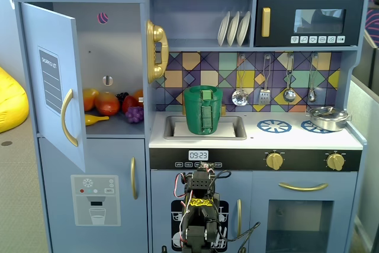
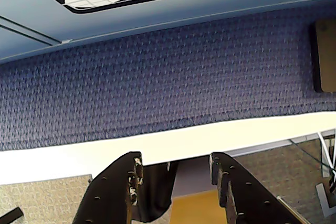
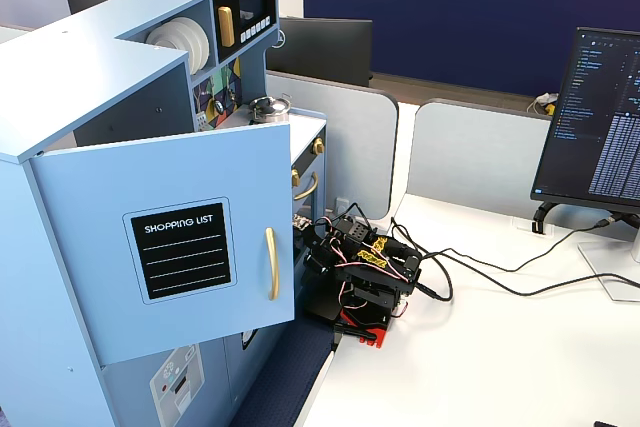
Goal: Close the left cabinet door
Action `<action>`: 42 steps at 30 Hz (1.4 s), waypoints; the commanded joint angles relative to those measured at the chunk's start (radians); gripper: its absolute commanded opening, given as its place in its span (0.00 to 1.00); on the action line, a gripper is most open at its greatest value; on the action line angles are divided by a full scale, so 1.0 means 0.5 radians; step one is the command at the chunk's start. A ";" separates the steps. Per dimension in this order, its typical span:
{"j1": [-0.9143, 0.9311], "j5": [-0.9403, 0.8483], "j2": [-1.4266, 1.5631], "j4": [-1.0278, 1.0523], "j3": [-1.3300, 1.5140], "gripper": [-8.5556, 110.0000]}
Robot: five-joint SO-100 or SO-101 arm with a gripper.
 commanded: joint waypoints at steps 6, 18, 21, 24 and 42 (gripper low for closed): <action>0.098 0.067 -0.009 0.350 0.034 0.07; -1.022 0.291 -0.031 -0.178 -0.212 0.07; -1.773 0.255 -0.147 -0.715 -0.371 0.07; -2.368 -0.052 -0.411 -1.424 -0.387 0.07; -3.712 -0.236 -2.031 -3.562 -1.104 0.07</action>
